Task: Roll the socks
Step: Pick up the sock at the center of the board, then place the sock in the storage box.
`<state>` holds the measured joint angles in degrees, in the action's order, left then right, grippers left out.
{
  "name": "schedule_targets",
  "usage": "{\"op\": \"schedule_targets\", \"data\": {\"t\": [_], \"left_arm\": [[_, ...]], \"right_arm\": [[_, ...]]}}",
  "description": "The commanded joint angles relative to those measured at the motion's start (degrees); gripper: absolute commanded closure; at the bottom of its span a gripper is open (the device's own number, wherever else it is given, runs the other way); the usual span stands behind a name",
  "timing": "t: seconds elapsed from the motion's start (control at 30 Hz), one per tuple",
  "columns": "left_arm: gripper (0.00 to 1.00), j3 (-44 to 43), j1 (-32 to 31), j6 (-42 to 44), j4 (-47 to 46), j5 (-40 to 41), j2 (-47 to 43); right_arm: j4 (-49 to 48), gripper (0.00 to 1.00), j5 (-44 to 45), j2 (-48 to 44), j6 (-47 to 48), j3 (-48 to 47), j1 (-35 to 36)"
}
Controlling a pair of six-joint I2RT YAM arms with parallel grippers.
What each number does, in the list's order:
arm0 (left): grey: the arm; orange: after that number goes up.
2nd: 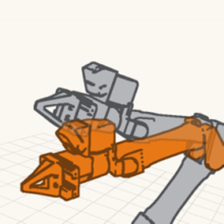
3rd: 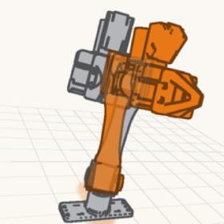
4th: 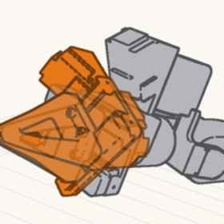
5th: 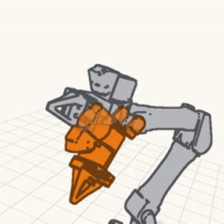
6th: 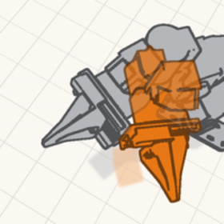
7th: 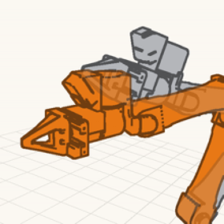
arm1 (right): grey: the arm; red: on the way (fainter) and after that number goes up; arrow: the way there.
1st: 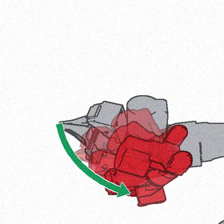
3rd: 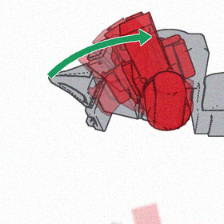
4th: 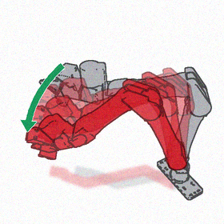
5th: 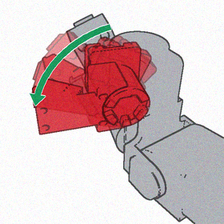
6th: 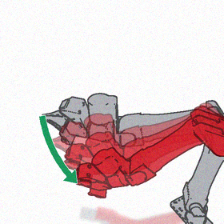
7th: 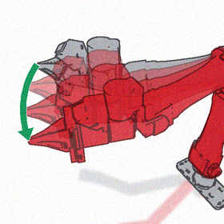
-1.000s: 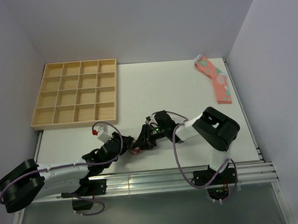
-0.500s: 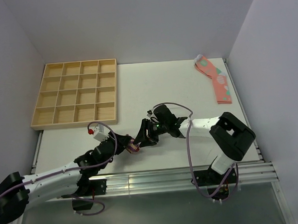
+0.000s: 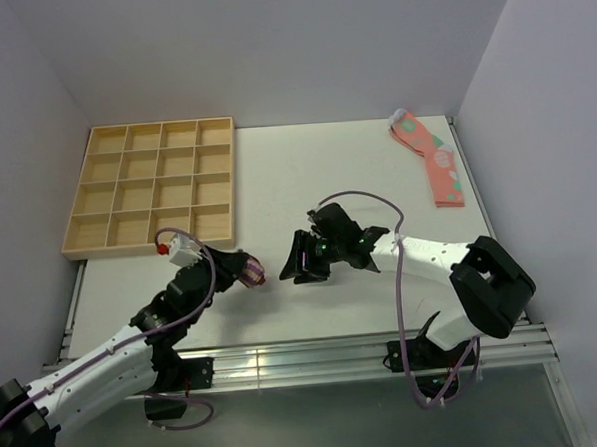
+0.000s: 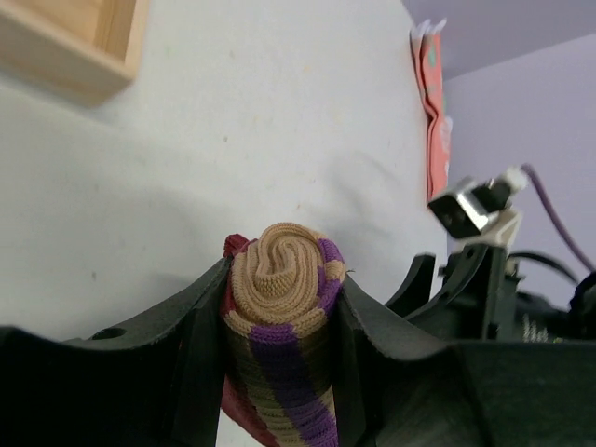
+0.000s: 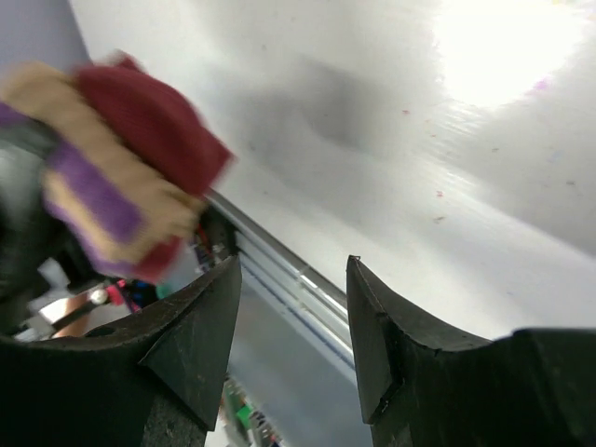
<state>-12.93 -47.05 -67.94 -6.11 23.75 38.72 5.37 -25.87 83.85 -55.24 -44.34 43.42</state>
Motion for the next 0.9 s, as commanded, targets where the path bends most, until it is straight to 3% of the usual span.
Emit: {"op": "schedule_targets", "data": {"t": [0.0,0.27,0.47,0.87], "left_arm": [[1.0,-6.57,5.81,6.15,0.04,-4.93,0.03],[1.0,-13.17,26.0,10.9,-4.25,-20.66,6.18],[1.0,-11.77,37.09,10.11,-18.65,-31.45,14.44],[1.0,-10.8,43.35,7.91,-43.88,-37.81,35.79]], "right_arm": [[4.73,0.44,4.94,-3.78,4.17,-3.04,-0.53],[9.31,0.44,11.19,-8.62,8.83,-4.09,-0.53],[9.66,0.44,13.21,-10.11,12.09,-4.18,-0.53],[6.59,0.44,14.79,-9.85,15.86,-2.07,-0.53]]}}
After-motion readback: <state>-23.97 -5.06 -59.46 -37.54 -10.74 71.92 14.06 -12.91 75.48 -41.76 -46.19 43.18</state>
